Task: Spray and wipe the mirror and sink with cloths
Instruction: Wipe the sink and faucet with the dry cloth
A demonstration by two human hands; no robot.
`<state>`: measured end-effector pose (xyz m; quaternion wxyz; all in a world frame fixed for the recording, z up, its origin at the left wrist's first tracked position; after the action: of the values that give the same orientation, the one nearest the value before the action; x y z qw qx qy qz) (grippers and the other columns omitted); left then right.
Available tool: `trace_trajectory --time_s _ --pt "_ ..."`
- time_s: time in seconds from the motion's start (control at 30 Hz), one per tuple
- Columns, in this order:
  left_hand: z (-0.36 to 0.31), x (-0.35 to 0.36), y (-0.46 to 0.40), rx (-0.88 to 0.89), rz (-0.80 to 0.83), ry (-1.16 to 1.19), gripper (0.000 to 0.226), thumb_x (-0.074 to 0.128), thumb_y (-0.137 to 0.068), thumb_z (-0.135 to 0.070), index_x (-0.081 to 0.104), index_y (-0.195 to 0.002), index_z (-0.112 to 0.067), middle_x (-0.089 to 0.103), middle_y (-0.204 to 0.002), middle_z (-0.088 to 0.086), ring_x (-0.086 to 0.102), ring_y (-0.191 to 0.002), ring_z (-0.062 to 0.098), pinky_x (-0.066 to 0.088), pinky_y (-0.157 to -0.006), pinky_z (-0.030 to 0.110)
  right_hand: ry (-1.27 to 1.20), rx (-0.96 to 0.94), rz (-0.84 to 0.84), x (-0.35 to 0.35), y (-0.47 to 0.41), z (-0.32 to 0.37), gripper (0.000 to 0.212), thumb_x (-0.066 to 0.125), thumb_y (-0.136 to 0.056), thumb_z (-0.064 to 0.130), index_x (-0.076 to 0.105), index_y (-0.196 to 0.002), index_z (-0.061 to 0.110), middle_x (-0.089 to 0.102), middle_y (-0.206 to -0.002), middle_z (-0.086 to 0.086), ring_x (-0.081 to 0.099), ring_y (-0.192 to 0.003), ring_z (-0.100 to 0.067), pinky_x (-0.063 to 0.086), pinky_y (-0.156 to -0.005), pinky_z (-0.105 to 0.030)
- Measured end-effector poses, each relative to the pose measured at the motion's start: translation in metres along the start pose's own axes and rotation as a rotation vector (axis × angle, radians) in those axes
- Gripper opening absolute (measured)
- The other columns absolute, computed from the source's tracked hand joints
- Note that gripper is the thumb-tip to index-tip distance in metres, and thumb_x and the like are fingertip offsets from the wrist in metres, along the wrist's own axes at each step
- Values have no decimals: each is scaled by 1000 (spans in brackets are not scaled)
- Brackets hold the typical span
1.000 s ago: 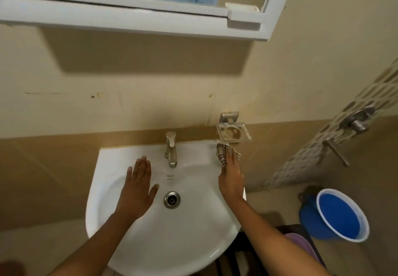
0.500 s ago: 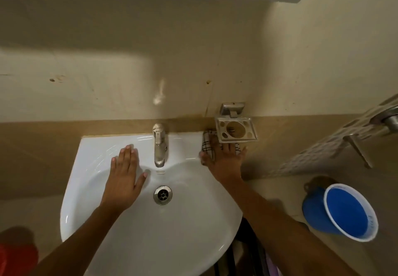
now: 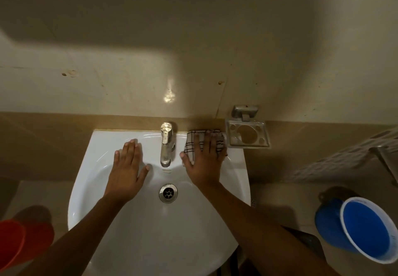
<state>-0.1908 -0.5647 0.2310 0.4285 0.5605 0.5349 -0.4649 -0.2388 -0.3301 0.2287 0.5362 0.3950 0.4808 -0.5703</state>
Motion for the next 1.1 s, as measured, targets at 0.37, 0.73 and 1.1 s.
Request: trace_trajectory --time_s 0.37,0.73,1.1 --pt "33 -7 -6 -91 55 -29 78 23 -93 -55 33 -149 -2 23 -160 15 21 -147 34 19 -117 50 -4 -365 110 8 2 2 71 37 -91 63 23 -153 31 19 -162 -5 8 -150 -25 10 -114 -63" --pt "29 -18 -9 -89 29 -40 63 60 -92 -36 45 -141 1 37 -153 18 35 -140 39 34 -110 55 156 -105 25 -13 23 -96 69 32 -92 61 27 -152 27 36 -154 -12 33 -141 -36 31 -110 -60" --pt "32 -23 -10 -78 53 -48 66 57 -93 -42 43 -143 -1 36 -154 15 35 -141 36 36 -109 52 -2 -151 33 7 8 10 60 46 -90 36 37 -147 23 37 -154 -9 26 -146 -30 18 -112 -64"
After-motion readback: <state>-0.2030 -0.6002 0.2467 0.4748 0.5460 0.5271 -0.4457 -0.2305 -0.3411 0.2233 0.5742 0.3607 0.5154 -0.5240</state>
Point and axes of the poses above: each hand's wrist, its own y-axis away from the middle knuckle, its own x-axis out of the palm, z = x × y, the point moved 3 cm from there along -y, towards the middle knuckle
